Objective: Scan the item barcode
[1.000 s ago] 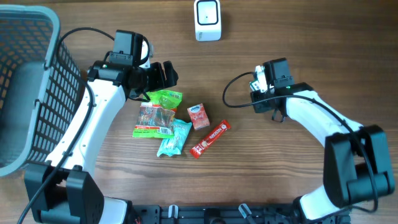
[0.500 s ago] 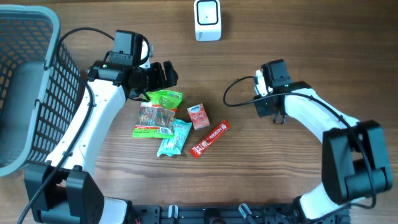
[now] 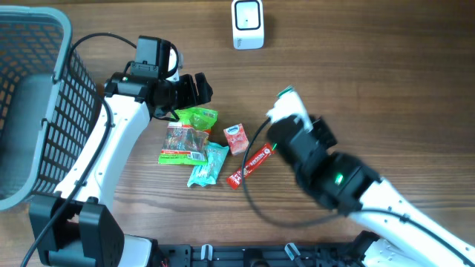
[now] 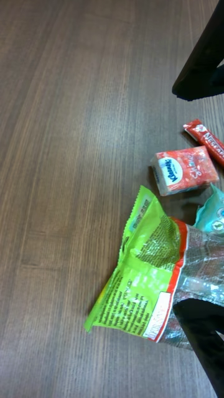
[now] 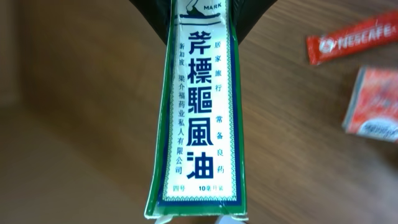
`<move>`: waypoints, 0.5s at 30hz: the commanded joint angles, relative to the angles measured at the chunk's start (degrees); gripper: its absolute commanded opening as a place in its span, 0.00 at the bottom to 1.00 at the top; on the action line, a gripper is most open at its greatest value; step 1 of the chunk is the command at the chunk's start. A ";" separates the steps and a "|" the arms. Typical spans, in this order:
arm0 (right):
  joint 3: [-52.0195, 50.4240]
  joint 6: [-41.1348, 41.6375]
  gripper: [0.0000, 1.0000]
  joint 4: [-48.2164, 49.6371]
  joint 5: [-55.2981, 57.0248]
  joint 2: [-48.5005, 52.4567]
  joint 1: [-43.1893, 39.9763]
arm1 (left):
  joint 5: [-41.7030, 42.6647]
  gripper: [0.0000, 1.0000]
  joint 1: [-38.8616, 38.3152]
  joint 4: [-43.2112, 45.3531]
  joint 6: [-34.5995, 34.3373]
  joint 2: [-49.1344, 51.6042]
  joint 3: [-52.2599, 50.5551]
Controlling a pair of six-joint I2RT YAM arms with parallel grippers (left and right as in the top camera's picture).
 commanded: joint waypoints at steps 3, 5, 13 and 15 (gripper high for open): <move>0.90 -14.91 0.04 -0.50 33.35 -0.04 14.43 | -0.13 1.00 0.22 0.15 0.92 -0.83 0.09; 0.90 -21.70 0.04 3.63 39.89 -0.04 18.10 | -0.13 1.00 0.22 0.15 0.92 -0.83 0.09; 0.87 -55.98 0.04 34.01 47.17 -0.04 27.56 | -0.13 1.00 0.22 0.15 0.92 -0.83 0.09; 0.87 -64.52 0.04 41.92 47.17 -0.04 30.73 | -0.13 1.00 0.22 0.15 0.94 -0.83 0.09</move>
